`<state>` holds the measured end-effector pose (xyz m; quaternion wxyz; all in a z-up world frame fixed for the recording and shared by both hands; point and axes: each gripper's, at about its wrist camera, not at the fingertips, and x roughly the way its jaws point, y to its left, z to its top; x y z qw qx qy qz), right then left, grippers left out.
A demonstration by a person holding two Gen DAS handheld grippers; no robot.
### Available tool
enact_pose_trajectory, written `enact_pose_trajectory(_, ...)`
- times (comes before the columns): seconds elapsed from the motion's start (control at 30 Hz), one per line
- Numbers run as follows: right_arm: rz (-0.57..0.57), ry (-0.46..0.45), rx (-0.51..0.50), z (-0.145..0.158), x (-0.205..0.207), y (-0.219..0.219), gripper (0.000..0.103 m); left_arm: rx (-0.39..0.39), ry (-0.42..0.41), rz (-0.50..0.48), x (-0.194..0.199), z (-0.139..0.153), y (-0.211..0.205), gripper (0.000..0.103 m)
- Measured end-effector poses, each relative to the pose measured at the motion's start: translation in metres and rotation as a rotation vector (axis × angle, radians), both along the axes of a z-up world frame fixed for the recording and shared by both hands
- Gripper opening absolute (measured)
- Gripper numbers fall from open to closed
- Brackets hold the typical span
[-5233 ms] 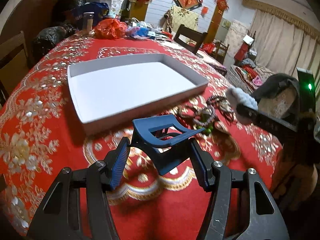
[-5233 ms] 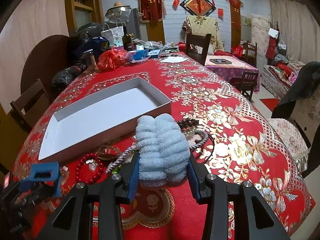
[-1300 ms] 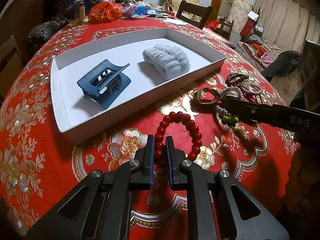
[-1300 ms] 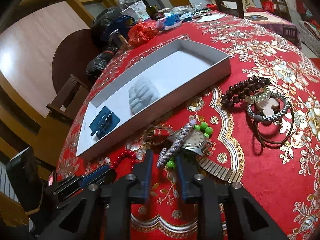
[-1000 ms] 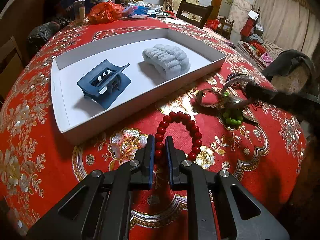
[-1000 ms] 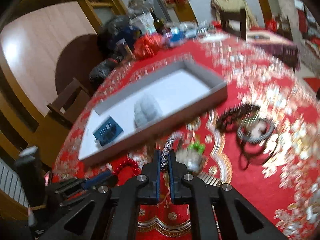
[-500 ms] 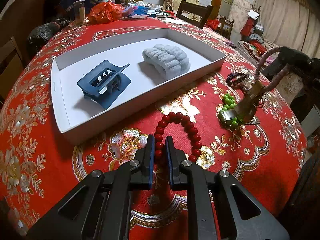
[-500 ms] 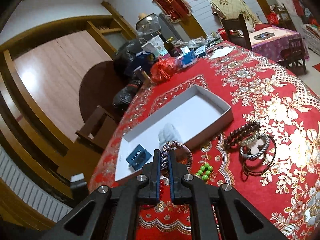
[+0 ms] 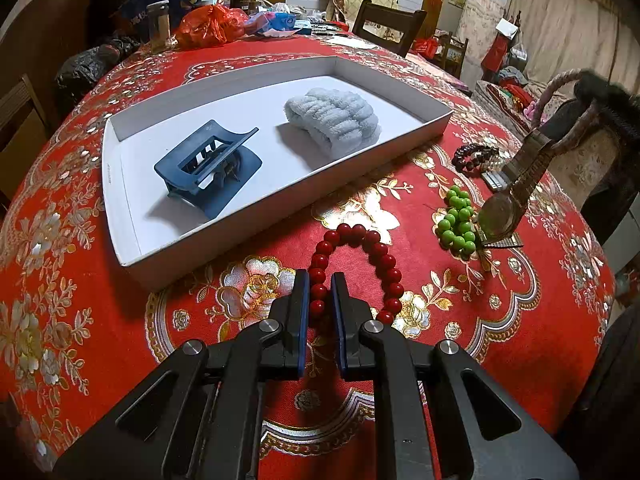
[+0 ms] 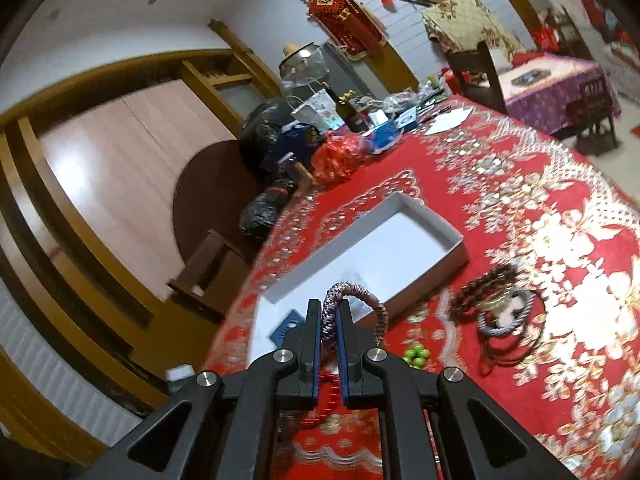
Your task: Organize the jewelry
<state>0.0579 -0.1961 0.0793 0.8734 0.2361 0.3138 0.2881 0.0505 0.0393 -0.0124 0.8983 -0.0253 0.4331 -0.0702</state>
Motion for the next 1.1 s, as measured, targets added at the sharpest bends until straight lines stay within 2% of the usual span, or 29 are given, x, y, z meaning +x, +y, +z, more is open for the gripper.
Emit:
enact_pose_trajectory(0.03, -0.009, 0.021, 0.012, -0.003, 0.001, -0.002, 0.006, -0.002, 0.000, 0.000, 0.000, 0.000, 0.000, 0.011)
enact_pose_trajectory(0.1, -0.004, 0.002, 0.087, 0.001, -0.005, -0.008, 0.006, -0.005, 0.000, 0.000, 0.000, 0.000, 0.000, 0.011)
enact_pose_trajectory(0.17, 0.004, -0.045, 0.068, 0.012, -0.009, -0.008, 0.006, 0.004, 0.000, 0.000, 0.000, 0.000, 0.000, 0.011)
enact_pose_trajectory(0.2, 0.002, -0.049, 0.031, 0.012, -0.007, -0.006, 0.006, 0.007, 0.000, 0.000, 0.000, 0.001, 0.000, 0.011)
enact_pose_trajectory(0.23, -0.013, -0.014, -0.003, 0.005, -0.002, -0.006, 0.006, 0.009, 0.000, 0.000, 0.000, 0.001, 0.000, 0.011)
enact_pose_trajectory(0.3, -0.025, 0.030, 0.041, -0.003, 0.000, -0.012, 0.006, 0.000, 0.001, 0.000, 0.001, 0.001, 0.002, 0.011)
enact_pose_trajectory(0.33, -0.026, 0.016, 0.064, 0.000, -0.002, -0.015, 0.006, -0.003, 0.001, 0.001, 0.001, 0.001, 0.001, 0.011)
enact_pose_trajectory(0.4, -0.026, -0.013, 0.039, 0.004, -0.004, -0.013, 0.006, 0.003, 0.000, 0.000, 0.001, 0.001, 0.001, 0.011)
enact_pose_trajectory(0.43, -0.031, 0.017, 0.003, 0.002, 0.000, -0.011, 0.006, 0.008, 0.000, 0.000, 0.001, 0.001, 0.000, 0.011)
enact_pose_trajectory(0.47, -0.026, 0.032, 0.051, 0.002, 0.000, -0.013, 0.006, 0.011, 0.000, 0.000, 0.001, 0.001, 0.000, 0.011)
enact_pose_trajectory(0.5, -0.017, 0.022, 0.090, 0.004, -0.001, -0.015, 0.006, 0.008, 0.000, 0.000, 0.001, 0.001, 0.000, 0.011)
enact_pose_trajectory(0.57, -0.019, -0.042, 0.057, 0.018, -0.006, -0.011, 0.006, 0.005, 0.000, 0.001, 0.001, 0.001, 0.001, 0.011)
enact_pose_trajectory(0.67, -0.015, 0.018, 0.061, 0.010, 0.004, -0.011, 0.006, 0.009, 0.000, 0.000, 0.001, 0.001, 0.000, 0.011)
enact_pose_trajectory(0.77, -0.010, 0.017, 0.087, 0.013, 0.003, -0.013, 0.006, 0.001, 0.001, 0.001, 0.001, 0.001, 0.002, 0.011)
enact_pose_trajectory(0.83, 0.006, -0.028, 0.142, 0.024, -0.003, -0.016, 0.006, 0.005, 0.000, 0.001, 0.001, 0.001, 0.001, 0.011)
enact_pose_trajectory(0.87, 0.005, -0.066, 0.132, 0.029, -0.007, -0.017, 0.006, 0.007, 0.000, 0.001, 0.001, 0.001, 0.000, 0.011)
enact_pose_trajectory(0.9, -0.010, -0.083, 0.072, 0.030, -0.005, -0.014, 0.006, 0.008, 0.000, 0.001, 0.001, 0.001, 0.000, 0.011)
enact_pose_trajectory(0.93, -0.012, -0.030, 0.029, 0.023, 0.004, -0.011, 0.006, 0.009, 0.000, 0.001, 0.000, 0.001, 0.000, 0.011)
enact_pose_trajectory(1.0, -0.031, 0.145, 0.026, -0.002, 0.021, -0.011, 0.006, 0.008, 0.000, 0.001, 0.001, 0.001, 0.000, 0.011)
enact_pose_trajectory(1.1, -0.017, 0.130, 0.027, -0.003, 0.019, -0.007, 0.006, -0.003, 0.001, 0.001, 0.001, 0.001, 0.002, 0.011)
